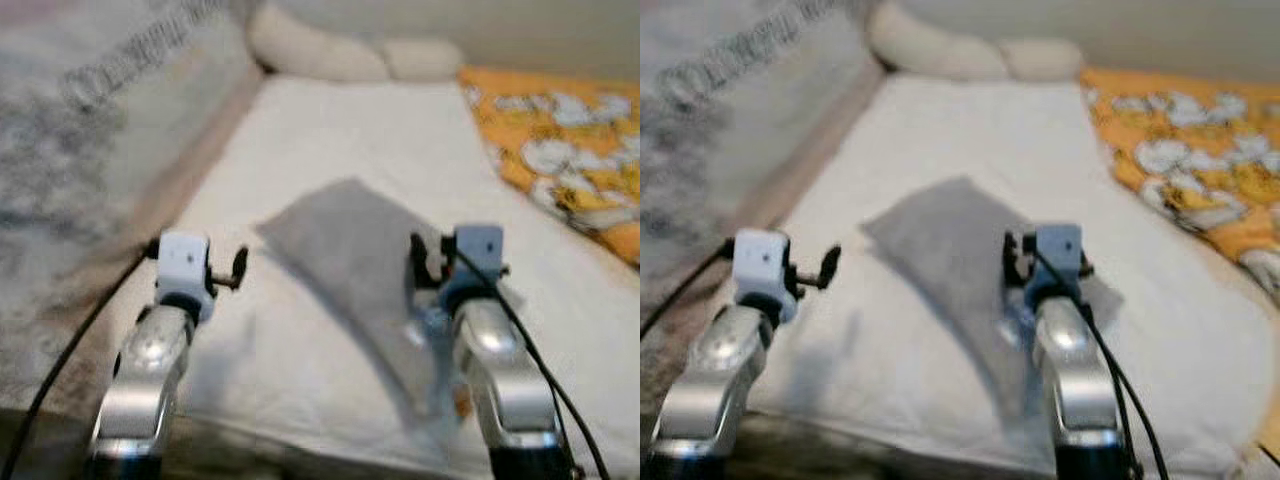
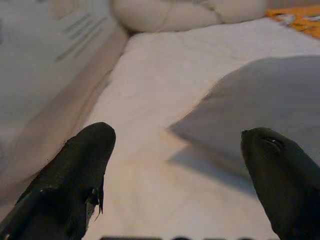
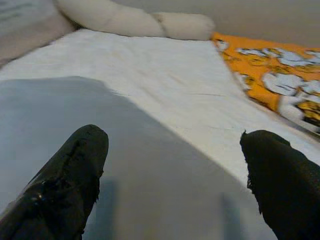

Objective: Clean up the room

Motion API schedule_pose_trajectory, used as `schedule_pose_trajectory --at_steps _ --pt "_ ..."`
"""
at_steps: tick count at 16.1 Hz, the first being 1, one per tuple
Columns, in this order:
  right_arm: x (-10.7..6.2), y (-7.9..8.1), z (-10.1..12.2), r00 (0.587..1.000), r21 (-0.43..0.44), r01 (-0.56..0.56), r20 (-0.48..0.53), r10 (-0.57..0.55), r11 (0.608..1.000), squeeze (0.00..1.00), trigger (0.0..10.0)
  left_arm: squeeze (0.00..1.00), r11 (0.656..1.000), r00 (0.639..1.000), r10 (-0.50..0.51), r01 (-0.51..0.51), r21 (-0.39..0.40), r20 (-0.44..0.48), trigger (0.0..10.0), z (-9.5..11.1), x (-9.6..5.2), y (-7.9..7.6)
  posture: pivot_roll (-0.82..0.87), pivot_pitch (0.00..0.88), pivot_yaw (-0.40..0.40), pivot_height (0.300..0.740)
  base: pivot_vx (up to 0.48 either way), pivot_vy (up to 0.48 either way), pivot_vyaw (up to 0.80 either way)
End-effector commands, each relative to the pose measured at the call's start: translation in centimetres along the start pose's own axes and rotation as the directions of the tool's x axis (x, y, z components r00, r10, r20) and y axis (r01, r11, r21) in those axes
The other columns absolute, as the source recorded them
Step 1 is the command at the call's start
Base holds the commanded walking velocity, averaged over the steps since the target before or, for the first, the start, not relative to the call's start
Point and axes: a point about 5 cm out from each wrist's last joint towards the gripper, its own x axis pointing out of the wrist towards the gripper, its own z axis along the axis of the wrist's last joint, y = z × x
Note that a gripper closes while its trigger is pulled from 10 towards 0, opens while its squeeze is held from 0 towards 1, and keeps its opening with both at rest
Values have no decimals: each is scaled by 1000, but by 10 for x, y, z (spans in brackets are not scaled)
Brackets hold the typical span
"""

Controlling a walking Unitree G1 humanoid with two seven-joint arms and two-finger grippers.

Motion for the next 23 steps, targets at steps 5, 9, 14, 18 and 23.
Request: schedule_pose_trajectory --at_steps 5,9,14,18,23 --pt "2 -4 0 1000 -17 -9 9 9 1000 0 10000 0 1000 1000 -6 6 2 -6 10000 -3 0 -4 90 0 5 740 56 0 0" --pt "6 -8 -3 1000 -24 -3 -9 2 1000 0 10000 0 1000 1000 -21 21 10 -9 10000 -3 1 -7 89 0 9 740 0 0 0" --pt "51 -57 -9 994 -144 61 -84 -73 988 0 10000 0 953 965 -246 258 159 -91 10000 -5 25 -25 84 0 7 740 0 0 0" --pt "83 -97 -8 976 -320 118 -137 -170 940 0 10000 0 815 861 -446 504 286 -246 10000 -16 54 -57 74 0 11 740 0 0 0" --pt "81 -52 -41 943 -352 -238 -307 128 905 0 10000 0 756 781 -422 583 297 -460 10000 -44 66 -83 71 0 1 740 0 0 0"
